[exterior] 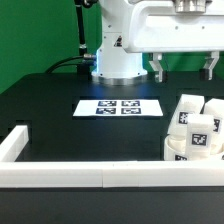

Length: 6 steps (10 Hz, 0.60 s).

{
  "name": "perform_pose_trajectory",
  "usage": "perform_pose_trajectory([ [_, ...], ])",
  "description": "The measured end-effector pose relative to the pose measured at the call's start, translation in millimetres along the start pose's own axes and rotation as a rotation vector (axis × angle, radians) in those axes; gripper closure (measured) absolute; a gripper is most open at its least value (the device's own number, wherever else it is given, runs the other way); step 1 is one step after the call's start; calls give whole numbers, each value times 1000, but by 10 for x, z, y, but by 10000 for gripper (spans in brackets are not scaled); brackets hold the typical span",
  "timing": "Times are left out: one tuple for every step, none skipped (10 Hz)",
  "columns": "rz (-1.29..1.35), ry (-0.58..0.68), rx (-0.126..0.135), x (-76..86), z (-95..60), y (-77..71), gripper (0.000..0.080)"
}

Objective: Assemble stool

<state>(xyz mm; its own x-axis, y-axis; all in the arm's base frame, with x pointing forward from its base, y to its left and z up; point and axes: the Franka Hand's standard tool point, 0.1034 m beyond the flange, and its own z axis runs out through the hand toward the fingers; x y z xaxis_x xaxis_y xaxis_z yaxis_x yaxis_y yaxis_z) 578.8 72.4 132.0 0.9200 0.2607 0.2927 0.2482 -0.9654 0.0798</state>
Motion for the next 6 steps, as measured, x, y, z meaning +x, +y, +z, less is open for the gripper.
perform_pose_trajectory([
  [0, 0, 0, 0, 0, 0, 150],
  [0, 0, 0, 0, 0, 0, 150],
  [0, 0, 0, 0, 0, 0, 150],
  [0, 0, 0, 0, 0, 0, 150],
  [0, 0, 0, 0, 0, 0, 150],
  [0, 0, 0, 0, 0, 0, 150],
])
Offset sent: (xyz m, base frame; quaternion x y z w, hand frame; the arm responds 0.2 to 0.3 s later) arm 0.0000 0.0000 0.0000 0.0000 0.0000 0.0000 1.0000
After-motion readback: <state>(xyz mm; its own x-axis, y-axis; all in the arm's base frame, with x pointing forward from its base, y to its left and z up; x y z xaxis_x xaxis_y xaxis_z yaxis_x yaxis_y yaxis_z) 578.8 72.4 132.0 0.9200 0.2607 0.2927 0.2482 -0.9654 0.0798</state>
